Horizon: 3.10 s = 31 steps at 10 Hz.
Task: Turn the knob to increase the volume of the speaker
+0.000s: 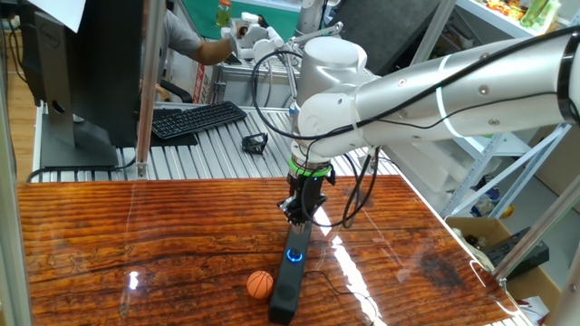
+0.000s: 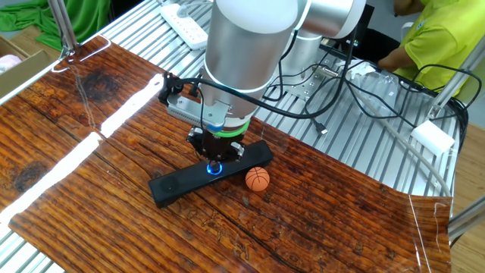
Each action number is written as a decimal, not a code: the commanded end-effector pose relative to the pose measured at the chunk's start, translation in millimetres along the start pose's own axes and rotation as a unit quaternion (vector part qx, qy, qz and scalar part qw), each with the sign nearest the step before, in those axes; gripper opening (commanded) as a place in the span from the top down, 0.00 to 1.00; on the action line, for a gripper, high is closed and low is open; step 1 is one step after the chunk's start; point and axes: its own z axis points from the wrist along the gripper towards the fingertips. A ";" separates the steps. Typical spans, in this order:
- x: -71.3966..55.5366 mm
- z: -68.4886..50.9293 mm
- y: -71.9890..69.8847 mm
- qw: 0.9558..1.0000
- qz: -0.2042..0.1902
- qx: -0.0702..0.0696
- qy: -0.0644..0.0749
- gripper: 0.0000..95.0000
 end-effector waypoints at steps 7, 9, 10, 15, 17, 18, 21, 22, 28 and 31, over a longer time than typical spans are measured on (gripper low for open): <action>-1.9 6.2 -1.2 1.000 -0.001 0.005 0.005 1.00; 0.8 9.5 0.8 1.000 0.000 0.009 0.003 1.00; 1.2 10.2 1.2 1.000 0.000 0.010 0.003 1.00; 2.4 12.1 2.3 1.000 0.000 0.008 -0.001 1.00; 1.9 12.9 3.0 1.000 0.007 0.002 0.004 1.00; 1.1 13.9 3.7 1.000 0.011 -0.001 0.004 1.00; -2.5 18.9 7.3 1.000 0.027 -0.007 0.000 1.00; -3.3 19.7 7.8 0.999 0.032 -0.011 -0.001 1.00; -6.3 24.0 9.4 0.999 0.037 -0.015 -0.005 1.00; -7.9 26.9 10.5 0.999 0.040 -0.018 -0.011 1.00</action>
